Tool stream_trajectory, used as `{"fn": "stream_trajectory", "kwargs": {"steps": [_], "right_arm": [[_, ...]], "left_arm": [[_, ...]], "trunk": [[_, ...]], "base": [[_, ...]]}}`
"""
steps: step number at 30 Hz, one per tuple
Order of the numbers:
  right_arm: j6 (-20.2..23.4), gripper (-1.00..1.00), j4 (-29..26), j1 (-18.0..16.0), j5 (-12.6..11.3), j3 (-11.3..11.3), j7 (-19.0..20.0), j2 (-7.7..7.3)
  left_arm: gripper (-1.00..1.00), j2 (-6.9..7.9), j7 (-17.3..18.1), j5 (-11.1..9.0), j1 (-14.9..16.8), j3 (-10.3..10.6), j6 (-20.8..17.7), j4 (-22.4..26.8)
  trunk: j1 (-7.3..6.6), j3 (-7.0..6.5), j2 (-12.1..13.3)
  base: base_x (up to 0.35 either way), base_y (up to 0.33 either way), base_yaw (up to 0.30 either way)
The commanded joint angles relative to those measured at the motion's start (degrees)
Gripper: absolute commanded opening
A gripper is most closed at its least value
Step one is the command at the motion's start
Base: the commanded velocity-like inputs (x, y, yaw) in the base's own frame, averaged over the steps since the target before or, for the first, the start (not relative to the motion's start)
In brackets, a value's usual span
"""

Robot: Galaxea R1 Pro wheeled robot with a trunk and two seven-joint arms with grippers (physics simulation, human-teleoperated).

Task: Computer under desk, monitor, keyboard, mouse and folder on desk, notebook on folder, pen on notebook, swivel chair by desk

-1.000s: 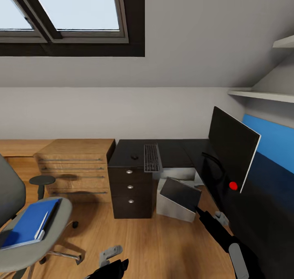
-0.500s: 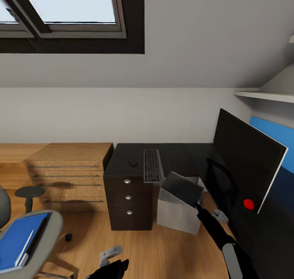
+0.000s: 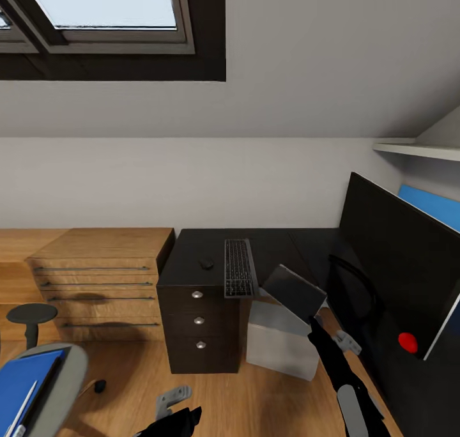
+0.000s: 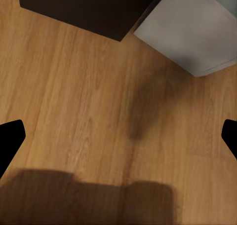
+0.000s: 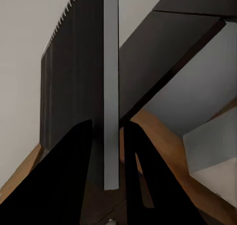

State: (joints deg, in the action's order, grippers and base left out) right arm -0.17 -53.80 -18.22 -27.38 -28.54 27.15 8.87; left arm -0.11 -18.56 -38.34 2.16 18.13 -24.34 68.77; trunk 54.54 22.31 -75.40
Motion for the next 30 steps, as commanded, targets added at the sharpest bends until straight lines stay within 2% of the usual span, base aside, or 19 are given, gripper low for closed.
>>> {"fn": "stream_trajectory", "kwargs": {"steps": [1,4,8,9,13,28,30], "right_arm": [[0.1,-1.00,0.1,-0.1,-0.7,-0.2,0.4,0.06],[0.2,-1.00,0.1,-0.1,-3.2,-0.2,0.2,0.02],[0.2,-1.00,0.1,-0.1,-4.4,-0.2,0.1,0.01],[0.3,-1.00,0.1,-0.1,-4.8,-0.2,0.1,0.01],[0.3,-1.00,0.2,-0.1,-4.9,-0.2,0.1,0.01],[0.4,-1.00,1.9,-0.1,-5.0,-0.2,-2.7,0.00],[1.6,-1.00,1.9,-0.1,-6.1,-0.2,-3.6,0.01]], "left_arm": [[1.00,0.02,-0.5,-0.6,0.0,0.1,-0.1,0.1],[1.00,0.02,-0.5,-0.5,0.0,0.0,0.1,0.1],[1.00,0.02,-0.5,-0.4,0.0,0.0,0.8,0.1],[1.00,0.02,-0.5,-0.4,0.0,0.0,2.2,0.1],[1.00,0.02,-0.5,-0.4,0.0,0.0,3.7,0.1],[1.00,0.02,-0.5,-0.4,0.0,0.1,3.9,0.1],[1.00,0.02,-0.5,-0.4,0.0,0.1,3.9,0.1]], "trunk": [[0.00,0.06,0.0],[0.00,0.06,0.0],[0.00,0.06,0.0],[0.00,0.06,0.0],[0.00,0.06,0.0],[0.00,0.06,0.0],[0.00,0.06,0.0]], "base": [[0.010,0.000,0.000],[0.005,0.000,0.000],[0.035,0.000,0.000],[0.241,0.000,0.000],[0.288,0.000,0.000],[0.256,0.000,0.000],[0.310,0.000,0.000]]}}
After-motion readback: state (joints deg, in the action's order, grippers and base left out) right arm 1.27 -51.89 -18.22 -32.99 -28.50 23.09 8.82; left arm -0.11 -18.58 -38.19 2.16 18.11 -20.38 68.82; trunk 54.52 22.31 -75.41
